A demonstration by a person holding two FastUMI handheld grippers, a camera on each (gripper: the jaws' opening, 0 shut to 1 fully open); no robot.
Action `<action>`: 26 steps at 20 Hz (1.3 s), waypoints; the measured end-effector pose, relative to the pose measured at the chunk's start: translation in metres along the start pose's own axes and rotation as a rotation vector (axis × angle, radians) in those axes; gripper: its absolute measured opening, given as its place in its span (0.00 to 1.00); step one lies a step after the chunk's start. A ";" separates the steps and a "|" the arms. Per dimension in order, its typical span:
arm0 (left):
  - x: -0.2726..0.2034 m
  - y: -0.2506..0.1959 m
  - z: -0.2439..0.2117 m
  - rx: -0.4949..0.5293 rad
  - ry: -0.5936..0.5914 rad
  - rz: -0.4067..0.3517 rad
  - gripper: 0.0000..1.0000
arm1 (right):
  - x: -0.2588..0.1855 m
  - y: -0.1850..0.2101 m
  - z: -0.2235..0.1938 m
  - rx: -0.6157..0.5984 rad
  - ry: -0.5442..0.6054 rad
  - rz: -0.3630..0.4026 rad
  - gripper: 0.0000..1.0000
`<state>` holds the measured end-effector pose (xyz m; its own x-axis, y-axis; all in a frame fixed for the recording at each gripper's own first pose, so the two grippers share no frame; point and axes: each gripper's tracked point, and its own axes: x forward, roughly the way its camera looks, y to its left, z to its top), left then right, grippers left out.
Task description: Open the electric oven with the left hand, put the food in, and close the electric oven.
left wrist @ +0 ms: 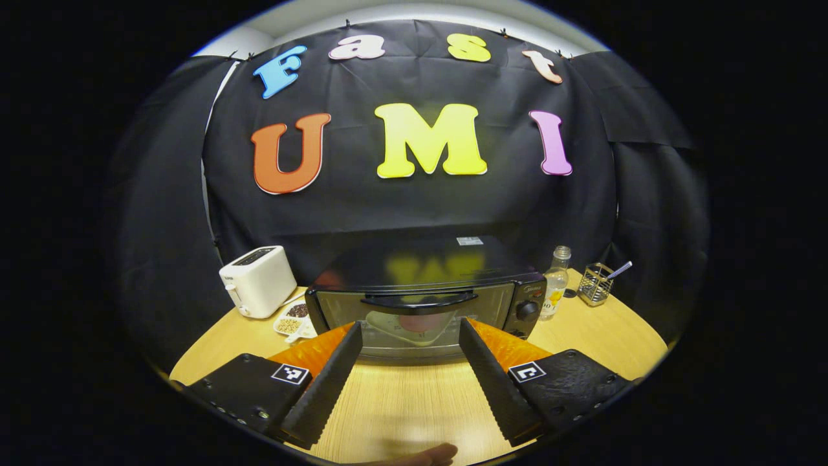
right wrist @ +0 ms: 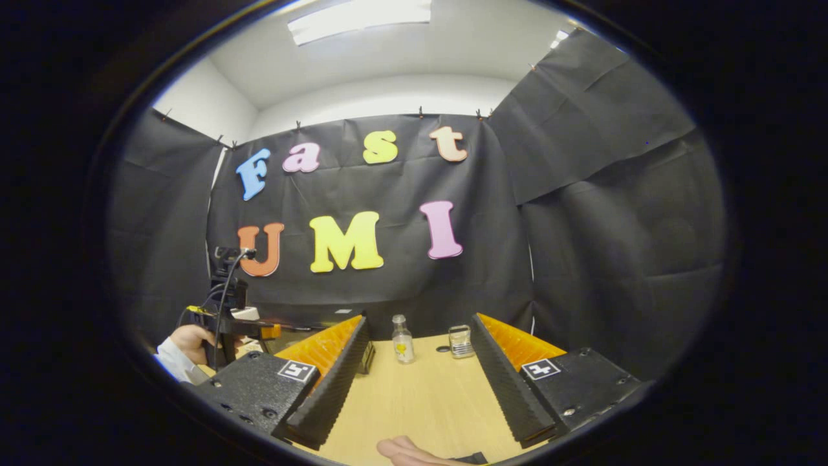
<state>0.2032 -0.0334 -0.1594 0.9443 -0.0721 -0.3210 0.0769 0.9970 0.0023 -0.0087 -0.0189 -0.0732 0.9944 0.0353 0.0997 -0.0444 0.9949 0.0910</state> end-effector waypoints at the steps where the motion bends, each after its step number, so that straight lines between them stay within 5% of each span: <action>1: -0.013 -0.001 0.008 -0.001 -0.022 0.000 0.96 | -0.002 0.000 0.002 -0.004 -0.001 -0.004 0.96; 10: -0.128 -0.021 0.032 0.007 -0.172 -0.019 0.96 | -0.021 0.018 0.030 -0.012 -0.029 0.035 0.96; 15: -0.187 -0.002 0.029 0.015 -0.248 0.066 0.96 | -0.027 0.023 0.035 -0.022 -0.034 0.043 0.96; 26: -0.231 -0.006 0.044 -0.028 -0.277 0.032 0.96 | -0.031 0.023 0.049 -0.051 -0.014 0.015 1.00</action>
<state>-0.0012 -0.0243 -0.0440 0.9979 -0.0417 -0.0499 0.0408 0.9990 -0.0194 -0.0448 -0.0017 -0.0260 0.9921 0.0497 0.1149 -0.0545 0.9978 0.0390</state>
